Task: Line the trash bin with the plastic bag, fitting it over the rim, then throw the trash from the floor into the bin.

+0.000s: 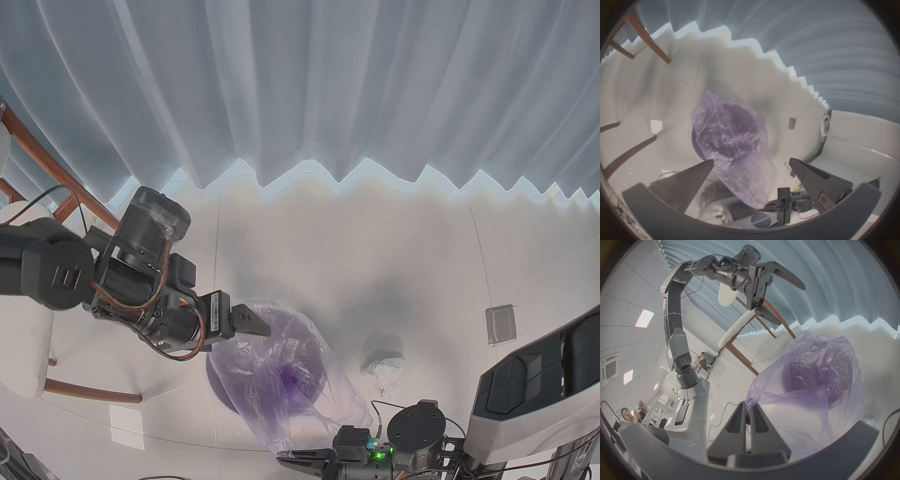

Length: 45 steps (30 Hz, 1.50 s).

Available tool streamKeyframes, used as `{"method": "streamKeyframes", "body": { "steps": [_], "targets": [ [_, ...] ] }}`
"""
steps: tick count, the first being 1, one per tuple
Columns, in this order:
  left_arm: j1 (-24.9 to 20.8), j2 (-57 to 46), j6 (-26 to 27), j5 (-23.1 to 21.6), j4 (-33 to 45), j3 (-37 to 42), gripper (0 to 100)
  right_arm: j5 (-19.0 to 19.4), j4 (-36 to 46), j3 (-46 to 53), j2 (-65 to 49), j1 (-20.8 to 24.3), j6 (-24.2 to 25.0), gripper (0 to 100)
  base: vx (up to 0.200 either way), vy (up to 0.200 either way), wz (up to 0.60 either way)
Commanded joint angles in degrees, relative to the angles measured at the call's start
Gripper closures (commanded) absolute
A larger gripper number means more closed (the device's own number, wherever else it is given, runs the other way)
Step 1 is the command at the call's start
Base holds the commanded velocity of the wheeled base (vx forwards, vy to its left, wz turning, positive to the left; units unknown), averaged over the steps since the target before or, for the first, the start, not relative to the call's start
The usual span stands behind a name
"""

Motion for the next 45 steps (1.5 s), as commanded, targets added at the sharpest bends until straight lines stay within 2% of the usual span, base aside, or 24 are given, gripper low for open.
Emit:
{"method": "streamKeyframes", "body": {
  "steps": [1, 11, 16, 21, 30, 31, 42, 45],
  "targets": [
    [-6.17, 13.06, 6.45, 9.28, 33.76, -22.77, 0, -1.9, -1.02, 0.48, 1.34, 0.79, -0.09, 100, 0.0, 0.0, 0.0],
    [-6.96, 13.59, 6.45, 9.19, 33.59, -21.63, 0, -2.07, -1.02, -0.22, 1.6, 1.23, -0.09, 100, 0.0, 0.0, 0.0],
    [-7.75, 17.1, 6.1, 9.28, 32.09, -21.98, 0, -2.07, -1.02, 0.31, 1.78, 2.19, -0.09, 100, 0.0, 0.0, 0.0],
    [-7.75, 20.44, 5.39, 11.48, 26.91, -22.16, 0, -2.07, -1.02, 0.13, 1.6, 2.28, -0.09, 100, 0.0, 0.0, 0.0],
    [-6.61, 24.48, 5.04, 13.76, 26.38, -24.97, 0, -2.07, -1.02, 0.13, 1.69, 2.46, -0.09, 100, 0.0, 0.0, 0.0],
    [-6.61, 24.75, 4.95, 13.85, 26.38, -25.06, 100, -2.07, -1.02, 0.22, 1.69, 2.46, -0.09, 100, 0.0, 0.0, 0.0],
    [-5.82, 24.31, 4.16, 14.73, 26.82, -23.91, 100, -3.13, -1.02, 0.57, 1.34, 2.37, 0.0, 100, 0.0, 0.0, 0.0],
    [-5.55, 16.22, 1.88, 14.47, 26.47, -17.24, 100, -8.75, -1.02, 0.31, 1.43, 1.4, 0.61, 100, 0.0, 0.0, 0.0]
  ]
}}
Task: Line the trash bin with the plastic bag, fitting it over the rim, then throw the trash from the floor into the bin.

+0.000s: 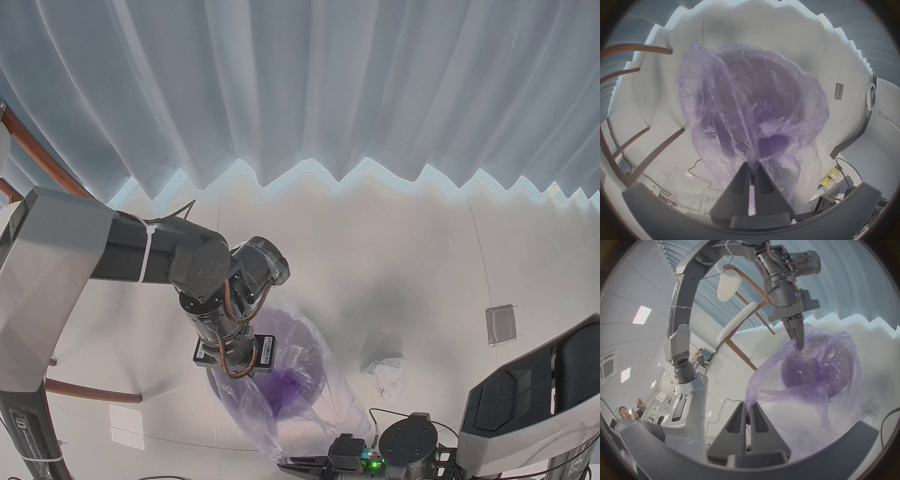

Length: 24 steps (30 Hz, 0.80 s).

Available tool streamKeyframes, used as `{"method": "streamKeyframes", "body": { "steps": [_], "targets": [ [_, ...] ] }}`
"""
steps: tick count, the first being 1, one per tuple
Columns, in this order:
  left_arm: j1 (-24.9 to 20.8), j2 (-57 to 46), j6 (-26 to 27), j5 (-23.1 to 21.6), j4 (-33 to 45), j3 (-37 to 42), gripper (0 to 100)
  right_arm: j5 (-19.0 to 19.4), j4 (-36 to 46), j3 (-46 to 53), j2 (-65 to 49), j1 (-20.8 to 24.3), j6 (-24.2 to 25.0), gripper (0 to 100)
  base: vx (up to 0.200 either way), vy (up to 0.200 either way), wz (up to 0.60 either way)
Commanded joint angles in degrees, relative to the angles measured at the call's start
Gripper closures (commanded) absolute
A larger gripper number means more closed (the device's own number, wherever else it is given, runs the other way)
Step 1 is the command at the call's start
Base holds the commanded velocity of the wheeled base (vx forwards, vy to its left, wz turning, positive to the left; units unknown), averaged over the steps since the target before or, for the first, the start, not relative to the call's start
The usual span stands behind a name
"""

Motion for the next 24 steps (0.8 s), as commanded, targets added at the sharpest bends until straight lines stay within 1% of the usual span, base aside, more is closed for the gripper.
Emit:
{"method": "streamKeyframes", "body": {
  "steps": [1, 2, 7, 8, 9, 10, 11, 12, 13, 15, 17, 18, 20, 22, 24],
  "targets": [
    [0.5, -9.7, -1.96, -0.19, -0.48, 8.19, 100, -5.61, -1.02, -0.42, 0.22, -1.33, 0.85, 100, 0.0, 0.0, 0.0],
    [1.11, -12.52, -1.79, 0.17, -0.92, 11.89, 100, -6.93, -1.02, -0.86, 0.74, -2.03, 1.38, 100, 0.0, 0.0, 0.0],
    [1.9, -18.14, -1.79, 0.78, -5.49, 23.66, 100, -8.34, -1.02, -3.05, 4.96, -1.85, 4.89, 100, 0.0, 0.0, 0.0],
    [1.99, -18.41, -1.79, 1.04, -6.2, 24.89, 100, -8.78, -1.02, -3.58, 5.58, -1.59, 5.42, 100, 0.0, 0.0, 0.0],
    [2.34, -18.84, -1.88, 2.01, -8.31, 27.71, 100, -10.62, -1.02, -5.16, 7.34, -1.15, 6.39, 100, 0.0, 0.0, 0.0],
    [2.61, -18.93, -1.96, 2.54, -9.19, 28.67, 100, -11.5, -1.02, -5.95, 7.95, -0.89, 6.83, 100, 0.0, 0.0, 0.0],
    [3.22, -18.84, -1.96, 3.77, -11.03, 30.87, 100, -13.35, -1.02, -7.71, 9.09, -0.45, 8.06, 100, 0.0, 0.0, 0.0],
    [3.4, -18.84, -1.96, 4.12, -11.56, 31.57, 100, -13.87, -1.02, -8.33, 9.45, -0.36, 8.5, 100, 0.0, 0.0, 0.0],
    [3.75, -18.76, -2.05, 5.09, -13.58, 34.12, 100, -15.1, -1.02, -10.09, 10.68, -0.09, 10.08, 100, 0.0, 0.0, 0.0],
    [3.93, -18.76, -2.14, 5.44, -15.6, 36.41, 100, -15.37, -1.02, -11.05, 11.47, 0.52, 11.57, 100, 0.0, 0.0, 0.0],
    [4.54, -18.93, -2.14, 5.79, -19.2, 40.27, 100, -15.63, -1.02, -11.05, 12.87, 1.66, 13.33, 100, 0.0, 0.0, 0.0],
    [4.72, -18.93, -2.14, 5.88, -20.08, 41.07, 100, -15.81, -1.02, -11.14, 13.31, 1.84, 13.59, 100, 0.0, 0.0, 0.0],
    [6.12, -19.02, -2.05, 7.64, -23.25, 43.7, 100, -17.74, -1.02, -11.76, 14.89, 2.72, 14.03, 100, 0.0, 0.0, 0.0],
    [6.74, -18.67, -2.05, 9.04, -25.88, 45.9, 100, -18.88, -1.02, -12.63, 15.86, 2.89, 13.95, 100, 0.0, 0.0, 0.0],
    [7.09, -18.14, -1.88, 10.01, -28.96, 47.57, 100, -19.24, -1.02, -13.69, 16.65, 2.81, 14.21, 100, 0.0, 0.0, 0.0]
  ]
}}
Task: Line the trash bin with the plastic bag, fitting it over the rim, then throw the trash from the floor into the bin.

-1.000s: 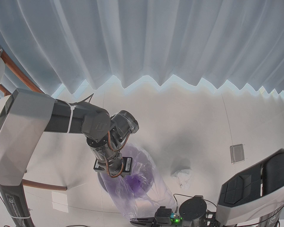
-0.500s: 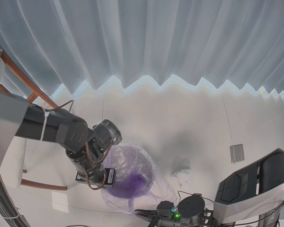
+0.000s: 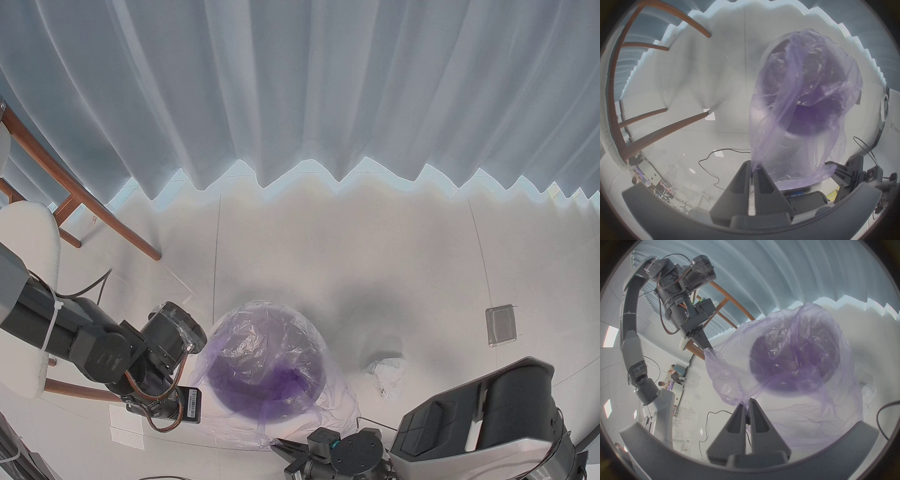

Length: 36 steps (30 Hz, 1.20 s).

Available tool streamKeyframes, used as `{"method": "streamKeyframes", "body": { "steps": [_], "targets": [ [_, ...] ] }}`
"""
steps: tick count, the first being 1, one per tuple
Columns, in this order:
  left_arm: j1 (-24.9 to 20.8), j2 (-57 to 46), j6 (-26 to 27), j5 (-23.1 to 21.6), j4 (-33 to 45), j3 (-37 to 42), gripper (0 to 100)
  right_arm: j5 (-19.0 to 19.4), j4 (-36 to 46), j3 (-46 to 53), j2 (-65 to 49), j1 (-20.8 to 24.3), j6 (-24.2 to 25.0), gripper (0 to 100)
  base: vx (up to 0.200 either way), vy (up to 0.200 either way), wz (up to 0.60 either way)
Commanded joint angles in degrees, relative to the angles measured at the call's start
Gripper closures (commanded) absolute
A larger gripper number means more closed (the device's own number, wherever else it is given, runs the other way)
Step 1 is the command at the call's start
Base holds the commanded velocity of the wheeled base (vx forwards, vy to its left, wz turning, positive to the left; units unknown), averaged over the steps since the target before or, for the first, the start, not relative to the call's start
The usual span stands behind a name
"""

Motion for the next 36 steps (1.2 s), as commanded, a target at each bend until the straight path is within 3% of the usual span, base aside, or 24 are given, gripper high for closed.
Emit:
{"method": "streamKeyframes", "body": {
  "steps": [1, 20, 21, 23, 24, 25, 30, 31, 33, 36],
  "targets": [
    [2.02, -0.16, 0.12, 2.23, -4.47, 5.48, 100, -1.64, -1.05, -2.87, 5.03, 1.17, 0.93, 100, 0.0, 0.0, 0.0],
    [2.02, 7.58, 0.21, 7.51, -17.04, 10.75, 100, -1.64, -1.05, -2.61, 5.38, 0.82, 7.88, 100, 0.0, 0.0, 0.0],
    [1.93, 7.84, 0.12, 8.03, -17.65, 11.19, 100, -1.64, -1.05, -2.52, 5.2, 0.82, 9.11, 0, 0.0, 0.0, 0.0],
    [1.84, 7.84, 0.12, 8.21, -18.01, 11.63, 100, -1.64, -1.05, -2.25, 4.85, 0.82, 9.99, 0, 0.0, 0.0, 0.0],
    [1.41, 7.75, 0.12, 8.56, -18.45, 13.3, 100, -1.56, -1.05, -0.58, 1.6, 1.35, 14.29, 0, 0.0, 0.0, 0.0],
    [1.14, 7.58, 0.04, 8.65, -18.8, 13.57, 0, -1.47, -1.05, 0.3, 0.02, 1.61, 15.79, 0, 0.0, 0.0, 0.0],
    [0.97, 6.44, -0.14, 8.65, -23.63, 16.11, 0, -0.5, -1.05, 3.99, -5.87, 3.9, 18.07, 0, 0.0, 0.0, 0.0],
    [0.88, 3.01, 0.65, 8.47, -29.61, 20.6, 0, -0.41, -1.05, 6.54, -9.04, 5.83, 18.34, 0, 0.0, 0.0, 0.0],
    [0.88, 0.9, 1.79, 8.39, -32.33, 23.15, 0, -0.41, -1.05, 7.59, -10.71, 6.53, 18.51, 0, 0.0, 0.0, 0.0],
    [1.41, -7.19, 7.77, 8.3, -40.68, 30.53, 0, -0.41, -1.05, 8.29, -14.84, 7.5, 20.01, 0, 0.0, 0.0, 0.0]
  ]
}}
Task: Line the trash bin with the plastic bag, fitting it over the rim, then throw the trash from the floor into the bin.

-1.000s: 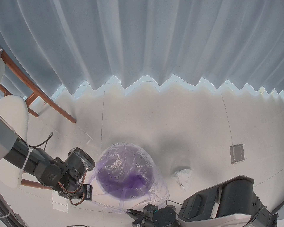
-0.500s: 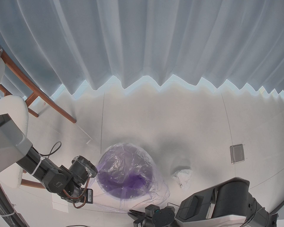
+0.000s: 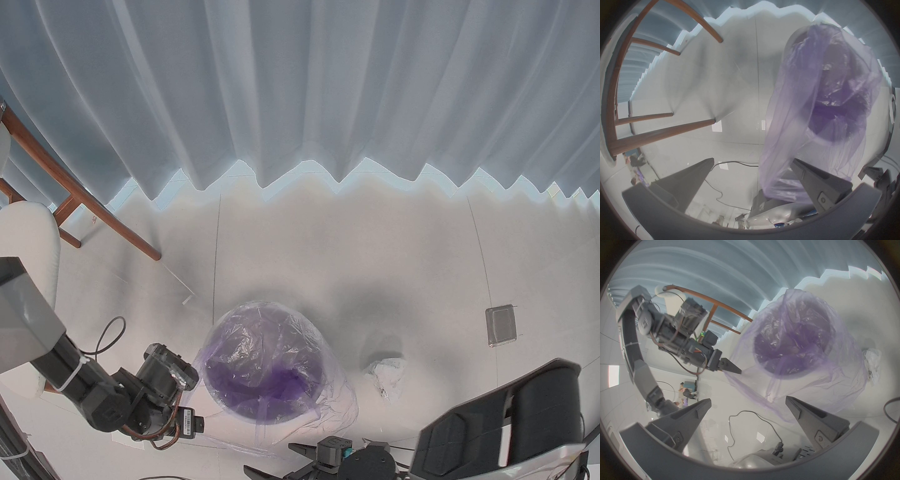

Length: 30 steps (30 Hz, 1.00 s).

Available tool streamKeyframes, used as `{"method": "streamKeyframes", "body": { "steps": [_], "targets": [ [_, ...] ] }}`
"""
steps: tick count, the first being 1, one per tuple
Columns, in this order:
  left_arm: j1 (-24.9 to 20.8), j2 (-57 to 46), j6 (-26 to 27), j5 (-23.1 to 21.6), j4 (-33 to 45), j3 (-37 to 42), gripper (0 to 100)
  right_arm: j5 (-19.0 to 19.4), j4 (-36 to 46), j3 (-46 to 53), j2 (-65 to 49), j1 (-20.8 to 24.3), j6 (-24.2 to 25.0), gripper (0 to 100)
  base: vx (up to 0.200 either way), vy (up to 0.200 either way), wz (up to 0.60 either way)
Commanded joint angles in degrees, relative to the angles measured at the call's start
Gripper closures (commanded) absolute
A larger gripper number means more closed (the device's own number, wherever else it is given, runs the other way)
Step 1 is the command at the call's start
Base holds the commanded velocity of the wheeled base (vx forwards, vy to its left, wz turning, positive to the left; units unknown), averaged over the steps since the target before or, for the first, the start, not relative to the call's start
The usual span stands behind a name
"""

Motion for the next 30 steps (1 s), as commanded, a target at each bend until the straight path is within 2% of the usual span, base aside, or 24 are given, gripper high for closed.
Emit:
{"method": "streamKeyframes", "body": {
  "steps": [1, 5, 6, 7, 8, 9, 11, 14, 20, 24, 29, 30],
  "targets": [
    [0.22, -14.75, 6.62, -0.27, -13.63, 13.61, 0, 0.34, -1.07, 4.22, -11.82, 3.45, 2.79, 0, 0.0, 0.0, 0.0],
    [-0.66, -23.27, 7.33, -1.59, -25.06, 18.8, 0, 0.34, -1.07, 3.87, -16.13, 3.1, 3.23, 0, 0.0, 0.0, 0.0],
    [-0.66, -23.89, 7.41, -1.94, -25.94, 19.15, 0, 0.34, -1.07, 3.87, -16.57, 3.1, 3.23, 0, 0.0, 0.0, 0.0],
    [-0.39, -27.49, 7.06, -4.58, -30.51, 21.61, 0, 0.34, -1.07, 4.22, -18.5, 3.1, 3.67, 0, 0.0, 0.0, 0.0],
    [-0.39, -27.49, 7.06, -4.58, -30.51, 21.61, 0, 0.34, -1.07, 4.22, -18.5, 3.1, 3.67, 0, 0.0, 0.0, 0.0],
    [0.49, -31.97, 6.97, -9.68, -35.25, 24.25, 0, 0.34, -1.07, 4.4, -20.61, 3.1, 4.46, 0, -0.2, 0.0, 0.0],
    [2.42, -36.37, 6.97, -13.81, -36.66, 25.92, 0, 0.34, -1.07, 4.31, -21.49, 3.1, 5.25, 0, -0.2, 0.0, 0.0],
    [3.12, -41.46, 6.62, -17.68, -36.4, 26.71, 0, 0.25, -1.07, 4.22, -21.14, 3.01, 5.25, 0, -0.2, 0.0, 0.0],
    [3.65, -43.4, 6.18, -19.08, -36.13, 24.77, 0, -0.1, -1.07, 3.78, -20.08, 2.31, 5.34, 0, -0.2, 0.0, 0.0],
    [3.3, -41.64, 6.36, -19.79, -36.22, 22.22, 0, -0.19, -1.07, 3.52, -20.79, -1.21, 5.34, 0, -0.2, 0.0, 0.0],
    [2.95, -36.98, 6.71, -19.96, -36.31, 14.84, 0, -0.19, -1.07, 3.08, -23.25, -8.06, 5.34, 0, -0.2, 0.0, 0.0],
    [2.77, -34.87, 6.45, -19.96, -36.83, 11.24, 0, -0.19, -1.07, 3.17, -24.13, -10.96, 5.34, 0, 0.0, 0.0, 0.0]
  ]
}}
